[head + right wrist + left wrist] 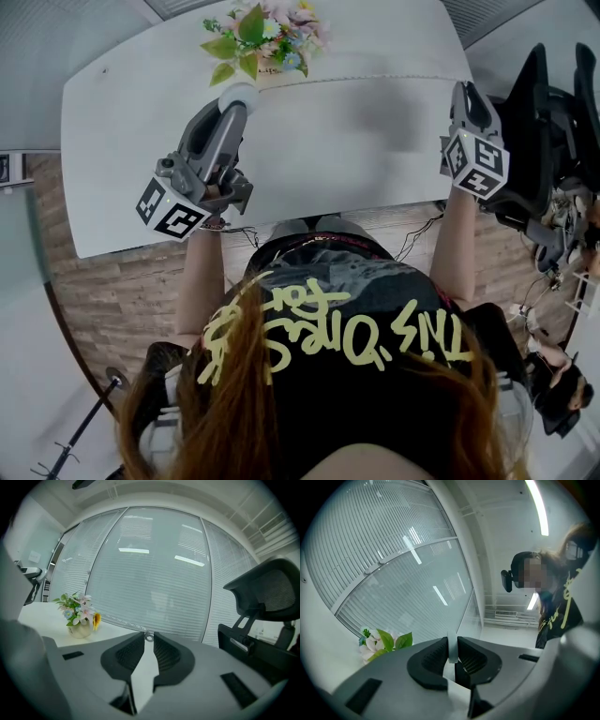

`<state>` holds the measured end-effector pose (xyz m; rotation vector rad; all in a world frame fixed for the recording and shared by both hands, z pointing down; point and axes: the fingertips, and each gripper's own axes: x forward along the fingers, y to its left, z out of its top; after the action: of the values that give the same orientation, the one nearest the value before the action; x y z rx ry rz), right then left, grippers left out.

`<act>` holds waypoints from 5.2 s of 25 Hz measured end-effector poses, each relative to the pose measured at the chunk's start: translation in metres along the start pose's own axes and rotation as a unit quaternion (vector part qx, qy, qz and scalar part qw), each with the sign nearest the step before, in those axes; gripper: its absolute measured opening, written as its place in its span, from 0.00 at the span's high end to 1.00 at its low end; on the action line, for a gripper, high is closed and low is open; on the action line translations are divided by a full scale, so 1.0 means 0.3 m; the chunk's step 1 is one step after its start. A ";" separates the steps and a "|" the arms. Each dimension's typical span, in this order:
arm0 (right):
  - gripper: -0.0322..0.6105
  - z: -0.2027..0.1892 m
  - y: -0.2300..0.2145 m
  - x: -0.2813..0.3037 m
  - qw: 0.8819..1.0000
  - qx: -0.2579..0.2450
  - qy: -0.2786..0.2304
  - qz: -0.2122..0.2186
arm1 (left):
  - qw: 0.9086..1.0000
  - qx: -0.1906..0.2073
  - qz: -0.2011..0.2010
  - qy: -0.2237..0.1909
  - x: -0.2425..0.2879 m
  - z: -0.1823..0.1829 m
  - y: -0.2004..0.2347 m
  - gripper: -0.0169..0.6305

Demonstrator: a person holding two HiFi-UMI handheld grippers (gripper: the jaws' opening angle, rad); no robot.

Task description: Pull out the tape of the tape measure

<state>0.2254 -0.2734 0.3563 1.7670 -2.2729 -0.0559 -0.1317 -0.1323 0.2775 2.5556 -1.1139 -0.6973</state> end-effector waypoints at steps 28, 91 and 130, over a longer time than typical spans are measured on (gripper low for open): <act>0.85 0.029 0.093 -0.006 0.999 -0.015 -0.015 0.033 | 1.000 -0.006 -0.002 0.004 0.013 -0.019 -0.010 0.88; 0.85 0.218 0.269 -0.038 0.990 0.016 -0.089 0.109 | 0.998 -0.043 0.010 0.046 0.086 -0.053 -0.018 0.88; 0.85 0.329 0.557 -0.108 0.966 0.005 -0.128 0.224 | 0.996 -0.063 -0.027 0.056 0.169 -0.075 -0.071 0.88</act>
<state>0.0520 -0.2119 0.2867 1.2700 -2.8078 -0.1954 -0.0769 -0.1545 0.2713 2.4926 -0.9373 -0.6083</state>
